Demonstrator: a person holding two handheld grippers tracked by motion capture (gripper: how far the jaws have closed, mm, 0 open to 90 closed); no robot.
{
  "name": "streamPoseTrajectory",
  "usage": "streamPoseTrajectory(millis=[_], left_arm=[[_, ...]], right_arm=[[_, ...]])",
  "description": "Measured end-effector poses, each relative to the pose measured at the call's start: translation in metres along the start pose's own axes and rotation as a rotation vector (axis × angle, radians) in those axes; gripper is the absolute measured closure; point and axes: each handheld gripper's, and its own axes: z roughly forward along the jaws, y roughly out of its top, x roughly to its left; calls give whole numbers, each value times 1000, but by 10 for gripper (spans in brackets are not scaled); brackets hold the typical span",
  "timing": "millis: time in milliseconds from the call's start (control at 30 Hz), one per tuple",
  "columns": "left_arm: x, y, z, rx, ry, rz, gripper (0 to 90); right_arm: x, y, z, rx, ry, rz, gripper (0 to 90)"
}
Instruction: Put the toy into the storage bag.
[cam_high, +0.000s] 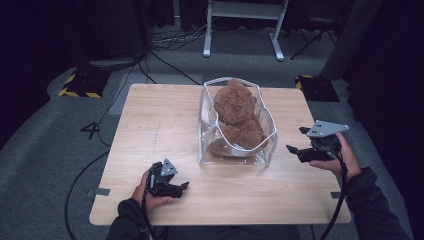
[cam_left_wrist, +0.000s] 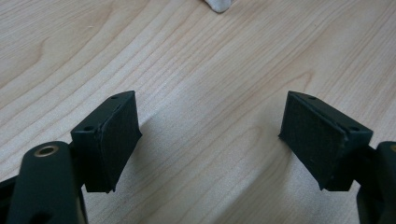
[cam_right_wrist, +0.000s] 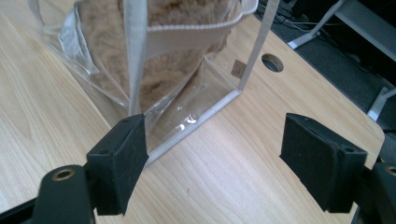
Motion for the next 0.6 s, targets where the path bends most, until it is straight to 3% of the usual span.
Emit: streamPoseTrajectory(millis=[600], left_arm=[[0, 0, 0, 1, -1, -1, 197]], right_arm=[[7, -28, 13, 45, -4, 8, 230]])
